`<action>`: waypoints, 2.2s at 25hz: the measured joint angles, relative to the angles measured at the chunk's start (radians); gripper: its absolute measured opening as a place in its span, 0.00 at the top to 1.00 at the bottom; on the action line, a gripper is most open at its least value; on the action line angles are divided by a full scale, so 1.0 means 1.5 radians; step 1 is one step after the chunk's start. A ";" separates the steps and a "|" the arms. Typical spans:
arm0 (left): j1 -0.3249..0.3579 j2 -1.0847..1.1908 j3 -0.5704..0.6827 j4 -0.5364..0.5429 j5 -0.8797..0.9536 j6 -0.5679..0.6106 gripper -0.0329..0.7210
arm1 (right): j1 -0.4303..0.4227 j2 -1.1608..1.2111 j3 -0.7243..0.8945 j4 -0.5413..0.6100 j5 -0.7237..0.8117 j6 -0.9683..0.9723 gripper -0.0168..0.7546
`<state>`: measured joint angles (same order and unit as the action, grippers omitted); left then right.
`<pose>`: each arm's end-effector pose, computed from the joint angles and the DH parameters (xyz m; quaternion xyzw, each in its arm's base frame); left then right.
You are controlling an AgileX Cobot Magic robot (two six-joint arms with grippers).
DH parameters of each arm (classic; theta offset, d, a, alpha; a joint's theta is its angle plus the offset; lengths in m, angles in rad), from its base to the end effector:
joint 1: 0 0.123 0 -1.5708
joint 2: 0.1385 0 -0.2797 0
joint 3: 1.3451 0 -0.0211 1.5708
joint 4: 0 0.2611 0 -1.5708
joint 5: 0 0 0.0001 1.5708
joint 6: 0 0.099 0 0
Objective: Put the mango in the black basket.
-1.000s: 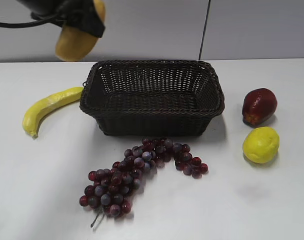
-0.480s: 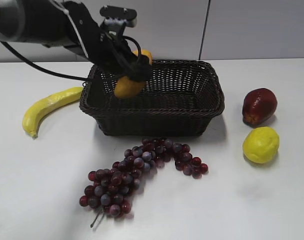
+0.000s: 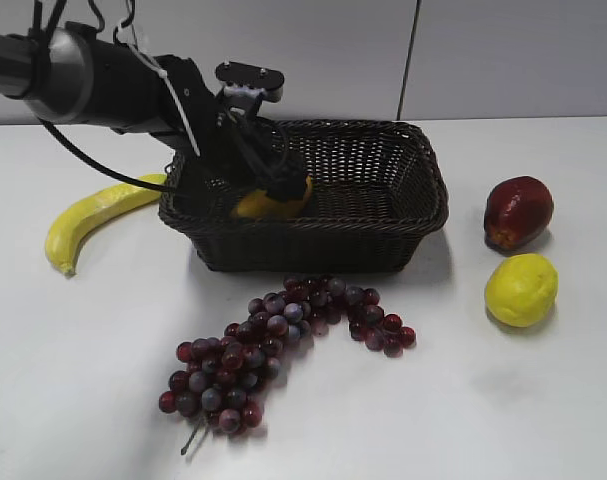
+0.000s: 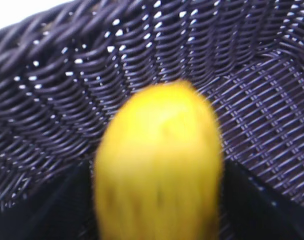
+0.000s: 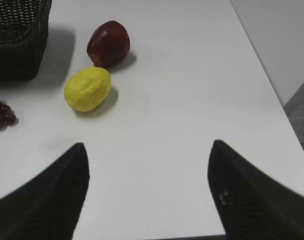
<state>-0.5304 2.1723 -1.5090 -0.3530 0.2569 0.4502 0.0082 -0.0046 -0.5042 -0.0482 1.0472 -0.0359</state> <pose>0.4152 -0.2536 0.1330 0.3068 0.8771 -0.1170 0.3506 0.0161 -0.0040 0.2812 -0.0178 0.8469 -0.0314 0.5305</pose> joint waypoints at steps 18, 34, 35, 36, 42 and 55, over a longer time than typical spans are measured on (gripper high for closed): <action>0.103 -0.296 -0.003 0.061 0.286 -0.017 0.13 | 0.000 0.000 0.000 0.000 0.000 0.000 0.24; 0.423 -0.393 0.077 0.146 0.630 -0.173 0.19 | 0.000 0.000 0.000 0.000 0.000 0.000 0.24; 0.423 -0.417 0.099 0.145 0.631 -0.173 0.19 | 0.000 0.000 0.000 0.000 0.000 0.000 0.24; 0.422 -0.445 0.130 0.145 0.632 -0.173 0.19 | 0.000 0.000 0.000 0.000 0.000 0.000 0.24; 0.422 -0.635 0.328 0.149 0.622 -0.173 0.20 | 0.000 0.000 0.000 0.000 0.000 0.000 0.24; 0.422 -1.127 0.654 0.158 0.537 -0.176 0.21 | 0.000 0.000 0.000 0.000 0.000 0.000 0.24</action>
<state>0.1027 0.4817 -0.5286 -0.1167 1.0622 0.1866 0.0082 -0.0046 -0.5042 -0.0482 1.0472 -0.0359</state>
